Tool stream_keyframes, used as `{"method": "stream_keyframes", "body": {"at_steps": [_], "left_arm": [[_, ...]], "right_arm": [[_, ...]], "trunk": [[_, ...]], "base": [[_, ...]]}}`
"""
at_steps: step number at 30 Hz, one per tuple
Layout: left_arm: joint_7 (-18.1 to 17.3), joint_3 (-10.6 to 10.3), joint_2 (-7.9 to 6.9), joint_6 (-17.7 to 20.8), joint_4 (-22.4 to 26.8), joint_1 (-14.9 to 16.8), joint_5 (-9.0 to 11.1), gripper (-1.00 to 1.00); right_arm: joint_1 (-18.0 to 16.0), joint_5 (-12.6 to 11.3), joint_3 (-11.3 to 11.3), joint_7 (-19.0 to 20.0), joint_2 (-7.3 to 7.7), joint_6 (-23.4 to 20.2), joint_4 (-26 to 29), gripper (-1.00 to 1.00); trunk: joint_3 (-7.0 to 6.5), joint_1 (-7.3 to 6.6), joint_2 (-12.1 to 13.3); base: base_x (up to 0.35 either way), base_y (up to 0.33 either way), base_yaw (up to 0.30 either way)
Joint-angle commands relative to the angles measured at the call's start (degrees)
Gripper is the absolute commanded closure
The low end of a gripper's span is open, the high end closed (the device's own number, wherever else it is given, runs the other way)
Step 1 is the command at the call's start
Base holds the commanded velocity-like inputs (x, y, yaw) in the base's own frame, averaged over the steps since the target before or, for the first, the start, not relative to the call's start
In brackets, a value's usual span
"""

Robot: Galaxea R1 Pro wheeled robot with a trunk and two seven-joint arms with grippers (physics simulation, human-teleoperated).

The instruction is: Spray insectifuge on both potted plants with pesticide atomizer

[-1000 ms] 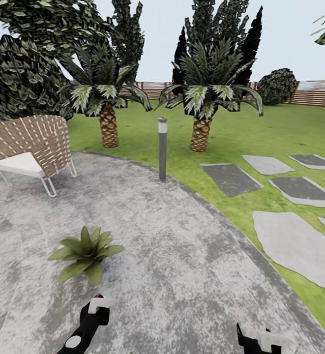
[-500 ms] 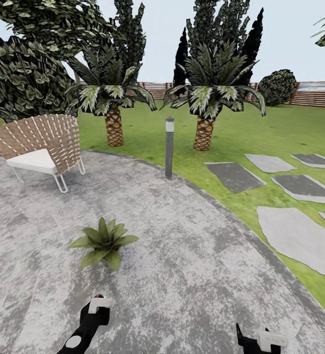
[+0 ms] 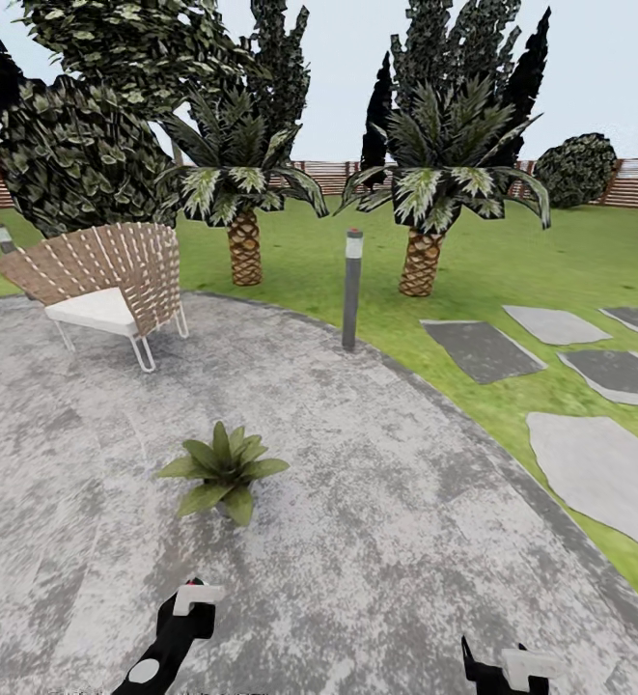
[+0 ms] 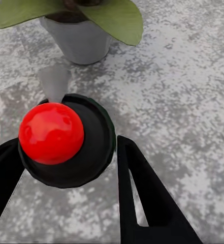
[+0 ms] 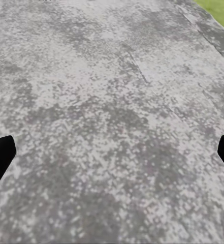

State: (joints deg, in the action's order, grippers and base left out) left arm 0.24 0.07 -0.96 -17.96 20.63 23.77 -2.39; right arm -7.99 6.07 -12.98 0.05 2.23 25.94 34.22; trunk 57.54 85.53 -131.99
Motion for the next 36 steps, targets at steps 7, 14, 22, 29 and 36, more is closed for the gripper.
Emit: {"method": "stream_keyframes", "body": {"at_steps": [7, 14, 22, 29, 36], "left_arm": [[0.0, 0.0, -0.01, -0.2, -0.1, 0.1, -0.2, 1.00], [0.0, 0.0, -0.01, -0.2, -0.1, 0.1, -0.2, 1.00], [0.0, 0.0, -0.01, -0.2, 0.0, 0.0, -0.2, 1.00], [0.0, 0.0, -0.01, -0.2, -0.1, 0.1, -0.2, 1.00], [0.0, 0.0, -0.01, -0.2, 0.0, 0.0, -0.2, 1.00]], "right_arm": [[0.0, 0.6, -0.2, 0.0, -0.04, 0.2, 0.0, -1.00], [0.0, 0.6, -0.2, 0.0, -0.04, 0.2, 0.0, -1.00], [0.0, 0.6, -0.2, 0.0, -0.04, 0.2, 0.0, -1.00], [0.0, 0.6, -0.2, 0.0, -0.04, 0.2, 0.0, -1.00], [0.0, 0.6, -0.2, 0.0, -0.04, 0.2, 0.0, -1.00]], "trunk": [[0.05, -0.01, 0.0], [0.05, -0.01, 0.0], [0.05, -0.01, 0.0], [0.05, -0.01, 0.0], [0.05, -0.01, 0.0]], "base": [[0.000, 0.000, 0.278], [0.000, 0.000, 0.278], [0.000, 0.000, 0.278], [0.000, 0.000, 0.278], [0.000, 0.000, 0.278]]}}
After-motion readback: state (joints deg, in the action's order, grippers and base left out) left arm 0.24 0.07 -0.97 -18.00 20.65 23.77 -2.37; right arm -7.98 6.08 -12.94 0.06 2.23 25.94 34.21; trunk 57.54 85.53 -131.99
